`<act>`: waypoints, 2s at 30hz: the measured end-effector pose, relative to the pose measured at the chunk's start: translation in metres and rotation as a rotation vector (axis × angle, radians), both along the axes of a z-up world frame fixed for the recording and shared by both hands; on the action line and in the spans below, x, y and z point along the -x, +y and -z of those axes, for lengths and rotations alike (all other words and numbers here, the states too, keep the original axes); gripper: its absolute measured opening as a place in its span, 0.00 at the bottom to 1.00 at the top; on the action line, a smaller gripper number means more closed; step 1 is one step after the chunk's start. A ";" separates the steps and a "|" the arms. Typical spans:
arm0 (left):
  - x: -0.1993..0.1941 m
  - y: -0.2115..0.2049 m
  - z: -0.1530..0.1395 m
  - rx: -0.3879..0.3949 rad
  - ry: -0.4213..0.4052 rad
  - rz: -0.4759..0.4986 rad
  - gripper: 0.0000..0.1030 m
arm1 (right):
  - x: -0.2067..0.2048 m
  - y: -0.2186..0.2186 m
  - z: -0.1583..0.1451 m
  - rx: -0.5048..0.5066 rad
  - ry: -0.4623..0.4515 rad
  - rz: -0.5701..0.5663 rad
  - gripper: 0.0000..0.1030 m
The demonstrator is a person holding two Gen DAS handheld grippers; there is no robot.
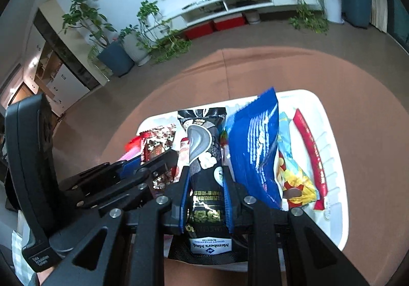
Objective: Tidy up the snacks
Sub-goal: 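Carry both bars over the tray and lower them in, then open both tools and pull them back from the tray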
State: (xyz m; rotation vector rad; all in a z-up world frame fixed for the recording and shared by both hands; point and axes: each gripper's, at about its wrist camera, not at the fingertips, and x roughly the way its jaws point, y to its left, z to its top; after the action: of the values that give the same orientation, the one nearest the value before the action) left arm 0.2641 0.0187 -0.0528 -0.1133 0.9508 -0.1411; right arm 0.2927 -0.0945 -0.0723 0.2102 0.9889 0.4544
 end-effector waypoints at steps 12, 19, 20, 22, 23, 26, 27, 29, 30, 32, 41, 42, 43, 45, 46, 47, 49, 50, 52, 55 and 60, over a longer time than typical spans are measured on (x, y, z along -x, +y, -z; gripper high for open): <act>0.005 -0.009 0.003 -0.048 -0.016 -0.008 0.19 | 0.002 -0.004 0.005 -0.018 0.033 0.012 0.28; 0.014 -0.005 -0.007 -0.053 -0.028 -0.016 0.20 | 0.006 -0.012 -0.005 -0.025 0.007 0.029 0.41; 0.016 -0.005 -0.009 -0.056 -0.033 -0.016 0.20 | 0.008 -0.015 -0.008 -0.033 0.000 0.030 0.42; 0.023 -0.006 -0.016 -0.069 -0.047 -0.013 0.20 | 0.015 -0.019 -0.018 -0.045 -0.027 0.033 0.49; 0.027 -0.007 -0.021 -0.078 -0.057 -0.011 0.21 | 0.019 -0.021 -0.023 -0.050 -0.044 0.035 0.52; 0.045 -0.011 -0.036 -0.100 -0.094 -0.019 0.41 | 0.039 -0.027 -0.045 -0.075 -0.125 0.034 0.64; 0.053 -0.012 -0.042 -0.110 -0.114 -0.023 0.49 | 0.045 -0.029 -0.051 -0.085 -0.151 0.030 0.66; 0.076 -0.016 -0.060 -0.134 -0.192 -0.039 0.67 | 0.064 -0.030 -0.067 -0.100 -0.232 0.030 0.74; 0.093 -0.019 -0.071 -0.152 -0.244 -0.049 0.70 | 0.078 -0.033 -0.077 -0.099 -0.295 0.037 0.82; 0.118 -0.024 -0.089 -0.185 -0.321 -0.067 0.85 | 0.105 -0.039 -0.093 -0.093 -0.427 0.054 0.94; 0.237 -0.063 -0.146 -0.323 -0.551 -0.191 1.00 | 0.207 -0.060 -0.143 -0.067 -0.794 0.056 1.00; 0.246 -0.064 -0.147 -0.310 -0.547 -0.186 1.00 | 0.213 -0.063 -0.145 -0.063 -0.801 0.060 1.00; 0.256 -0.066 -0.147 -0.304 -0.547 -0.190 1.00 | 0.219 -0.064 -0.148 -0.057 -0.808 0.064 1.00; 0.273 -0.066 -0.147 -0.303 -0.544 -0.209 1.00 | 0.230 -0.068 -0.153 -0.046 -0.817 0.064 1.00; 0.280 -0.065 -0.146 -0.297 -0.538 -0.216 1.00 | 0.234 -0.070 -0.155 -0.041 -0.817 0.068 1.00; 0.287 -0.064 -0.146 -0.290 -0.533 -0.225 1.00 | 0.239 -0.074 -0.156 -0.038 -0.815 0.082 1.00; 0.304 -0.061 -0.146 -0.274 -0.517 -0.251 1.00 | 0.245 -0.082 -0.154 -0.042 -0.795 0.107 1.00; 0.311 -0.058 -0.148 -0.260 -0.507 -0.262 1.00 | 0.245 -0.086 -0.153 -0.046 -0.773 0.119 1.00; 0.327 -0.053 -0.147 -0.225 -0.487 -0.281 1.00 | 0.247 -0.096 -0.149 -0.062 -0.729 0.138 1.00; 0.346 -0.048 -0.140 -0.208 -0.456 -0.303 1.00 | 0.250 -0.103 -0.144 -0.086 -0.683 0.138 1.00; 0.368 -0.048 -0.123 -0.179 -0.395 -0.292 1.00 | 0.269 -0.105 -0.136 -0.074 -0.694 0.123 1.00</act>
State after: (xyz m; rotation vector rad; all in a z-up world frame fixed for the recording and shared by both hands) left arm -0.1040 -0.0296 0.0707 -0.0543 0.5411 0.1867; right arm 0.0240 -0.1996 0.0637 0.1604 0.2788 0.4089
